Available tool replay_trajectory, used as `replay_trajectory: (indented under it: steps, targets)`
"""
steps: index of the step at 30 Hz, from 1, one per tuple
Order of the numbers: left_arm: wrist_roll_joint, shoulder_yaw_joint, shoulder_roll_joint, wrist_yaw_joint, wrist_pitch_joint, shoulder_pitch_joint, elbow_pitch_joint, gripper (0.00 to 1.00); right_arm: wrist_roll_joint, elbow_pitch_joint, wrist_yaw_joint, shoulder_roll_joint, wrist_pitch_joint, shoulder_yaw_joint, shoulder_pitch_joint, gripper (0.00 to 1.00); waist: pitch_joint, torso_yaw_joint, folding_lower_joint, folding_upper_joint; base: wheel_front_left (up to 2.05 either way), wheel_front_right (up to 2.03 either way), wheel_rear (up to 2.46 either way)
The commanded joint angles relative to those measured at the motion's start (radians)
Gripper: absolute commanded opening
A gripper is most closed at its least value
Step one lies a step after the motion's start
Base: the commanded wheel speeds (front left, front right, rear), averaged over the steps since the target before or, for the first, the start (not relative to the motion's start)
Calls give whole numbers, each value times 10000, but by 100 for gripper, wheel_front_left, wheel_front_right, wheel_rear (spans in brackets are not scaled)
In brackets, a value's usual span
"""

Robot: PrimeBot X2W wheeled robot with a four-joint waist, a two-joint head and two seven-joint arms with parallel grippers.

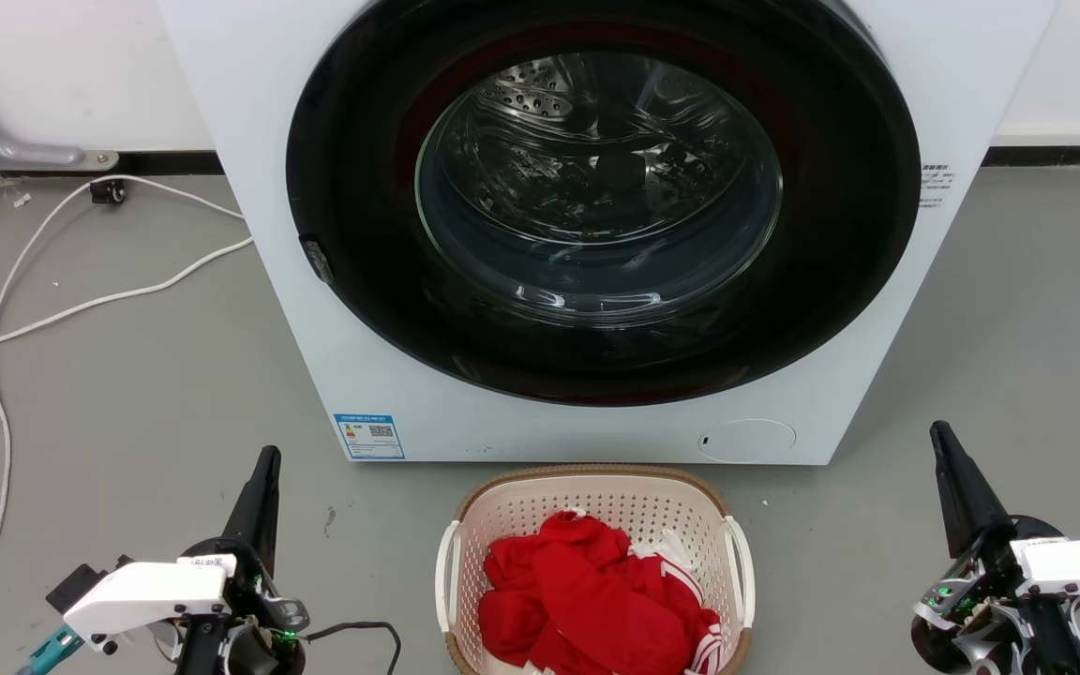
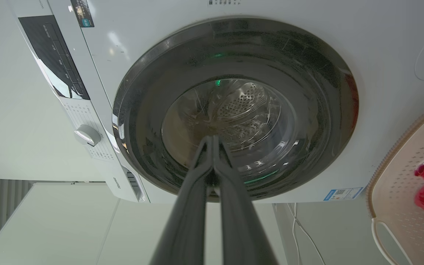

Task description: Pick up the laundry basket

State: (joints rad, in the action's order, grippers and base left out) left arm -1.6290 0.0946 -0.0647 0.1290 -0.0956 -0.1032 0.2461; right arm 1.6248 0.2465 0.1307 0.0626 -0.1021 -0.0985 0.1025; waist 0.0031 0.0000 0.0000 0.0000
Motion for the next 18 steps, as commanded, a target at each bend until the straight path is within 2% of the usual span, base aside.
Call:
replay_trajectory:
  steps: [1, 4, 5, 13, 18]
  targets:
    - [67, 14, 2, 31, -56, -83, 4, 0, -71, 15, 0, -20, -15, -21, 126, 0, 0, 0, 0, 0, 0, 0, 0]
    - [74, 20, 6, 31, -56, -84, 4, 0, -66, 16, 0, -25, -22, -26, 127, 0, 0, 0, 0, 0, 0, 0, 0]
    - [14, 13, 14, 0, -15, 0, 0, 100, -27, -1, 0, -6, -1, -12, 0, 100, 0, 0, 0, 0, 0, 0, 0]
    - [-54, -233, 55, 0, 226, 95, -32, 100, -132, -123, 0, -30, 276, 137, -231, 100, 2, 5, 0, 0, 0, 0, 0]
    - [155, -448, 60, 1, 493, 110, -241, 100, -610, -347, 0, -36, 516, 187, -366, 100, 2, 14, 0, 0, 0, 0, 0]
